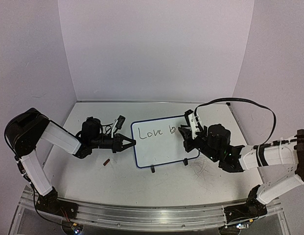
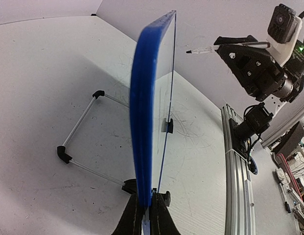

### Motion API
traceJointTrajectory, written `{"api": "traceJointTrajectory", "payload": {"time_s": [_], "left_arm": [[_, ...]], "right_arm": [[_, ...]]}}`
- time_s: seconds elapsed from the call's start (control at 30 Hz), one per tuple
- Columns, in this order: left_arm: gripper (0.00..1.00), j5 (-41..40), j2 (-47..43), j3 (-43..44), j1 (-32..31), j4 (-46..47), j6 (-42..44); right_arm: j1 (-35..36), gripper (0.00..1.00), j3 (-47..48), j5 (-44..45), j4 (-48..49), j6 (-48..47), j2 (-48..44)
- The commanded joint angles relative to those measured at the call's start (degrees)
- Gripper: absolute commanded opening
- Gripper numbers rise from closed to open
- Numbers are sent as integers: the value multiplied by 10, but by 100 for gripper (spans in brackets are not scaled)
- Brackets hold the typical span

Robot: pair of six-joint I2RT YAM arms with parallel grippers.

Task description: Write a sentence on the whiteboard

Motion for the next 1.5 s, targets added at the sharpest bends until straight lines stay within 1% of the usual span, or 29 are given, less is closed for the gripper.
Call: {"api": "traceJointTrajectory", "payload": {"time_s": [0.0, 0.1, 0.23, 0.4, 0.57, 0.63, 1.0, 1.47], "left_arm": [[0, -29, -15, 10, 3, -22, 18], [0, -32, -12, 13, 3, -23, 16], [0, -34, -13, 13, 3, -24, 16], [0, -34, -18, 12, 3, -26, 19], [0, -37, -23, 8, 3, -27, 20], [0, -38, -22, 9, 3, -27, 22], [0, -37, -21, 14, 3, -28, 25], [0, -36, -22, 14, 3, -29, 26]], "right_arm": [[1, 0, 4, -12, 44, -4, 5], [1, 0, 7, -23, 41, 1, 9], [-1, 0, 2, 1, 44, 14, 0], [-3, 0, 20, -20, 44, 22, 16], [-4, 0, 12, 50, 59, 34, 12], [-7, 0, 14, 62, 61, 32, 13], [-7, 0, 31, 33, 70, 21, 37], [-8, 0, 41, 34, 86, 16, 56]]}}
